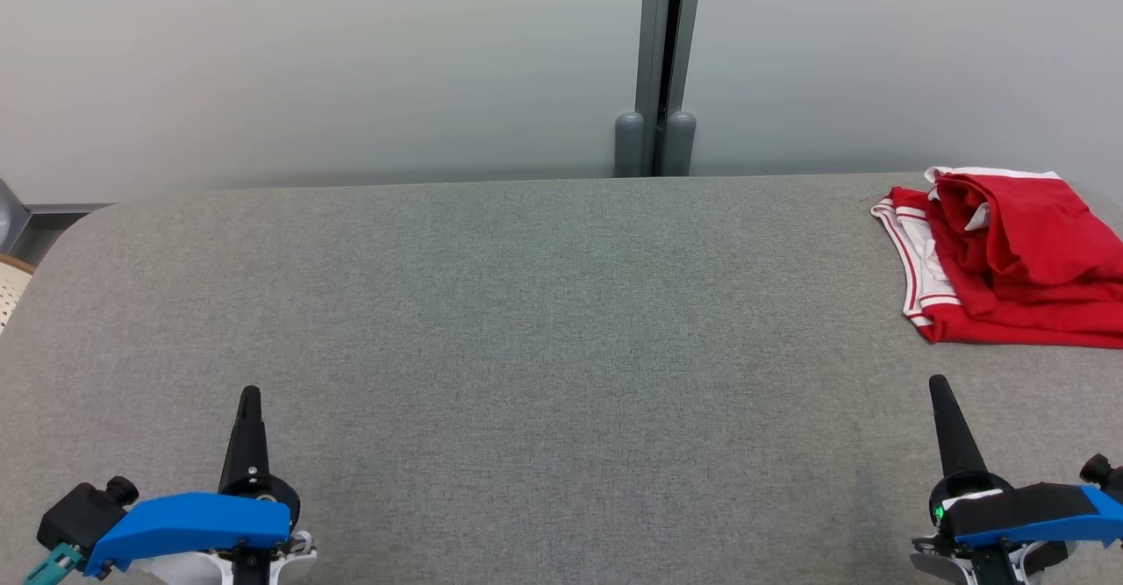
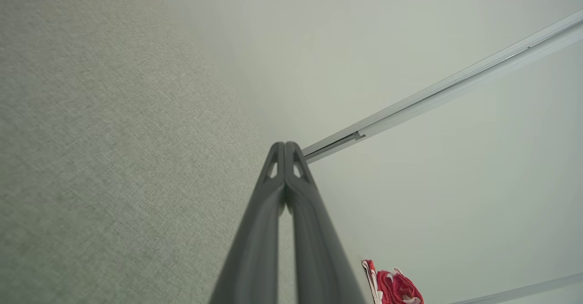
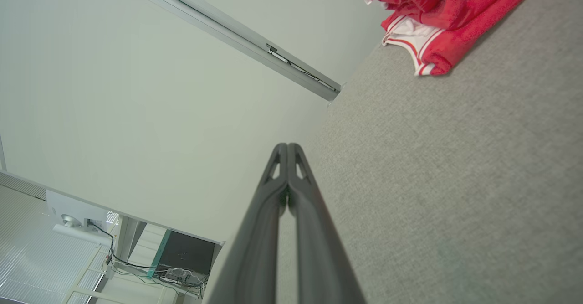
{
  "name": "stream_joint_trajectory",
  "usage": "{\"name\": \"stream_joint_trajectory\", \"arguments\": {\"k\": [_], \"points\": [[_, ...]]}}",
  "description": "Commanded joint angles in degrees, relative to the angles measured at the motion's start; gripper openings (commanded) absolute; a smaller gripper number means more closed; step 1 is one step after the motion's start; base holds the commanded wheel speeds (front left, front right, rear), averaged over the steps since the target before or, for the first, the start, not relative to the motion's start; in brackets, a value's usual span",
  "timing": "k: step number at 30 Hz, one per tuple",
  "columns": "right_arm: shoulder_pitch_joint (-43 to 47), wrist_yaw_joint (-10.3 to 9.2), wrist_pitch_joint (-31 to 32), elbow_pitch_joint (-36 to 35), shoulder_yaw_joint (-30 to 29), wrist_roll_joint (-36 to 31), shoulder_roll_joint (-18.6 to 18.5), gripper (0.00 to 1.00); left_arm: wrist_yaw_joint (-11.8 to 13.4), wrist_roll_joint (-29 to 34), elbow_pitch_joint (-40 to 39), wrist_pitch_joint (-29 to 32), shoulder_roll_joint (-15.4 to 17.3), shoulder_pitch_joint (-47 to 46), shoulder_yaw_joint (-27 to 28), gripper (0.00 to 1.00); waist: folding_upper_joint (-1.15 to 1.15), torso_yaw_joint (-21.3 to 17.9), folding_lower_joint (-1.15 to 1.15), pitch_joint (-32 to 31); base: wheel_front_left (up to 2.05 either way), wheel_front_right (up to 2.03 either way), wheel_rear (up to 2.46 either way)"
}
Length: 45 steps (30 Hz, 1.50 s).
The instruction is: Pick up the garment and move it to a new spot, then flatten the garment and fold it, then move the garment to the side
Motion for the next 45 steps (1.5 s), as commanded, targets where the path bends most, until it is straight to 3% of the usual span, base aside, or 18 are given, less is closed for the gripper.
{"name": "stream_joint_trajectory", "arguments": {"k": [1, 45], "points": [[-1.4, 0.0, 0.5, -0.3, -0.2, 1.8, -0.2, 0.0, -0.3, -1.8, -0.7, 0.4, 0.0, -1.3, 0.5, 0.0, 0.0, 0.0, 0.0, 0.0, 0.0, 0.0, 0.0], [-2.8, 0.01, 6.0, 1.0, -0.8, 24.4, -0.3, 0.0, -0.9, -25.3, -0.8, 6.2, -0.2, -2.8, 2.7, 0.0, 0.0, -0.6, -0.01, -0.5, 0.0, 0.0, 0.0]]}}
